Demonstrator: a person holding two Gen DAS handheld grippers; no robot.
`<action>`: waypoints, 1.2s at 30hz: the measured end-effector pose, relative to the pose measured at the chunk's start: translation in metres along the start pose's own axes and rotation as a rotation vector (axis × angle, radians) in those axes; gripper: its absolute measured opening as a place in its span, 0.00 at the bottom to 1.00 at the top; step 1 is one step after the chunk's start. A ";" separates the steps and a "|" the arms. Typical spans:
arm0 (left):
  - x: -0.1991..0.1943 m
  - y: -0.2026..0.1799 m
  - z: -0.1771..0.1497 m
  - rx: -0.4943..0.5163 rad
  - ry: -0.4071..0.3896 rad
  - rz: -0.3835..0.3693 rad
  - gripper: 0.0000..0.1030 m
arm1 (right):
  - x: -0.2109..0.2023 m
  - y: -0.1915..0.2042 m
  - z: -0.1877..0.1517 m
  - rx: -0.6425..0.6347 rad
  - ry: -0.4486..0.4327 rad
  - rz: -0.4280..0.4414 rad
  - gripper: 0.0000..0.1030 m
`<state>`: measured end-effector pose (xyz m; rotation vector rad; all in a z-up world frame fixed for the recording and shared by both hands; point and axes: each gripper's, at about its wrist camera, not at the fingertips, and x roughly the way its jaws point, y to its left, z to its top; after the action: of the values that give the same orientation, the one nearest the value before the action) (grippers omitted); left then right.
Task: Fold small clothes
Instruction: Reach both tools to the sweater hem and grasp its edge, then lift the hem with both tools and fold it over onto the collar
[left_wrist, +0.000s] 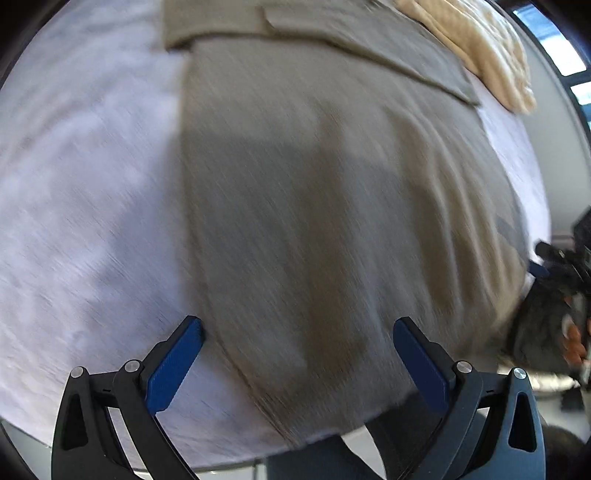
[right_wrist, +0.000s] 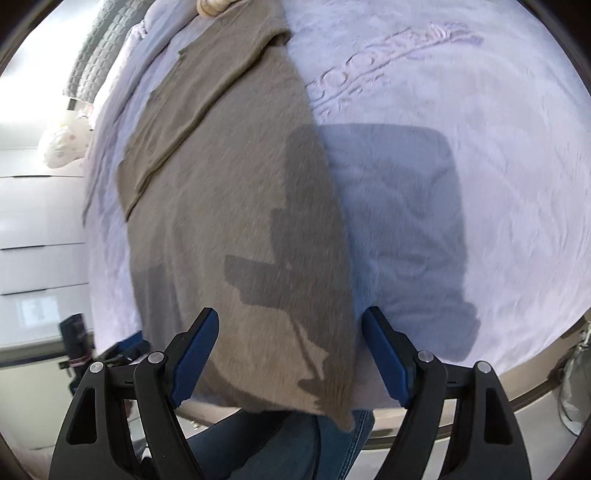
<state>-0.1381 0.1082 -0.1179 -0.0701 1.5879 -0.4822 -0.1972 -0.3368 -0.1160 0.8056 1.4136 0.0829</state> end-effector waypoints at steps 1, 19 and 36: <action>0.001 -0.002 -0.003 0.007 0.012 -0.016 1.00 | 0.000 0.000 -0.002 0.000 0.004 0.011 0.80; -0.021 -0.013 0.011 0.014 0.051 -0.195 0.13 | 0.024 0.019 -0.013 -0.035 0.200 0.249 0.10; -0.082 0.036 0.224 -0.209 -0.452 -0.131 0.13 | 0.031 0.085 0.217 -0.031 -0.034 0.584 0.10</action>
<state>0.0943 0.1102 -0.0529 -0.4157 1.1873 -0.3678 0.0373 -0.3556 -0.1088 1.1668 1.1054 0.5345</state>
